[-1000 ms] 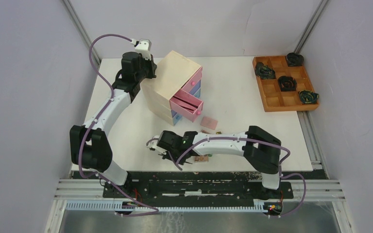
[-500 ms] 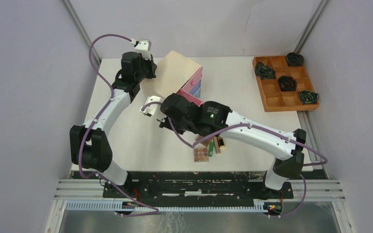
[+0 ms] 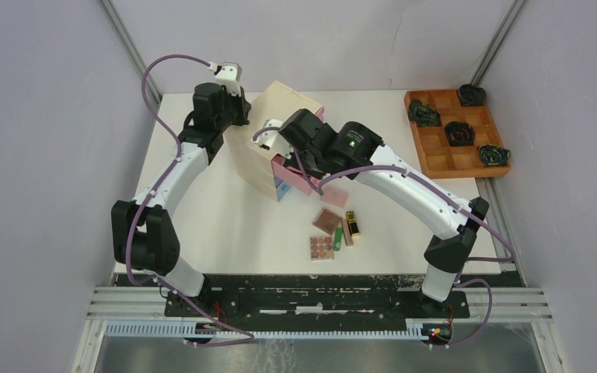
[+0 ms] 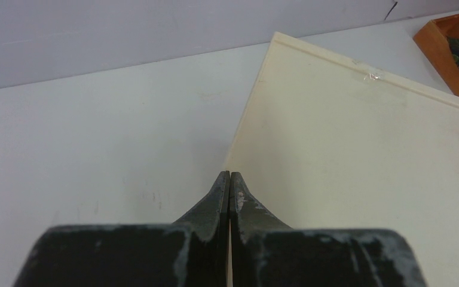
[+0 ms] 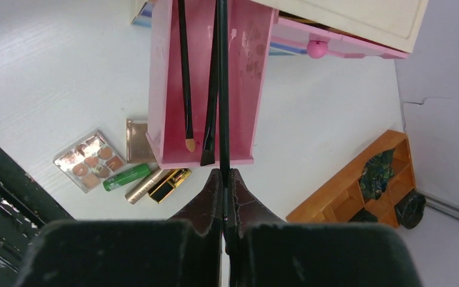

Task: Organize the makeup
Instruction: Place the makeup brush in the drawer.

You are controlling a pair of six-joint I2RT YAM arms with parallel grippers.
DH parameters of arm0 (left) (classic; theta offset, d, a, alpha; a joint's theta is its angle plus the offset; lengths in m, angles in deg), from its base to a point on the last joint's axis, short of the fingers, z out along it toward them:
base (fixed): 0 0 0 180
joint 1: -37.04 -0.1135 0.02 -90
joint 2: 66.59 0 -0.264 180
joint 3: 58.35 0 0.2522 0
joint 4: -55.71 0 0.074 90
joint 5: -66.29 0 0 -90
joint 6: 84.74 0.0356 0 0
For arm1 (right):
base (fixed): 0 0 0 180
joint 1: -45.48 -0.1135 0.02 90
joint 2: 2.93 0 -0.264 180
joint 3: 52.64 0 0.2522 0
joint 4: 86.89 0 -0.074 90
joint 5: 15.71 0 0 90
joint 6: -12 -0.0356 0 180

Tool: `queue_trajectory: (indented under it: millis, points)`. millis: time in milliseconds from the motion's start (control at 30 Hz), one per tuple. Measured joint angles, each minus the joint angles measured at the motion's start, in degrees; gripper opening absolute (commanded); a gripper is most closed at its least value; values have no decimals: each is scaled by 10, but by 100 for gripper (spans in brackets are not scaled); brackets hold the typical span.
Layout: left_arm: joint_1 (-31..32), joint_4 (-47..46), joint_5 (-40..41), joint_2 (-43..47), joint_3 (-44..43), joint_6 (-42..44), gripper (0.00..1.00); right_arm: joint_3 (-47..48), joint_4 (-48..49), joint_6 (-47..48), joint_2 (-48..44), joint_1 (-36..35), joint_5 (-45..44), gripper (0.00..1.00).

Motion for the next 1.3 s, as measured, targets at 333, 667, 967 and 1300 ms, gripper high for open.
queue_trajectory:
  millis: [333,667,967,1300]
  points:
    - [-1,0,-1,0,0,0,3,9,-50,28,51,2,6,1]
    - [-3,-1,-5,1,1,0,3,65,-68,43,82,7,3,1]
    - [-3,-1,-5,1,1,0,3,111,-73,50,129,9,-1,2]
    - [-3,-1,-5,1,1,0,3,95,-69,54,122,13,-20,2]
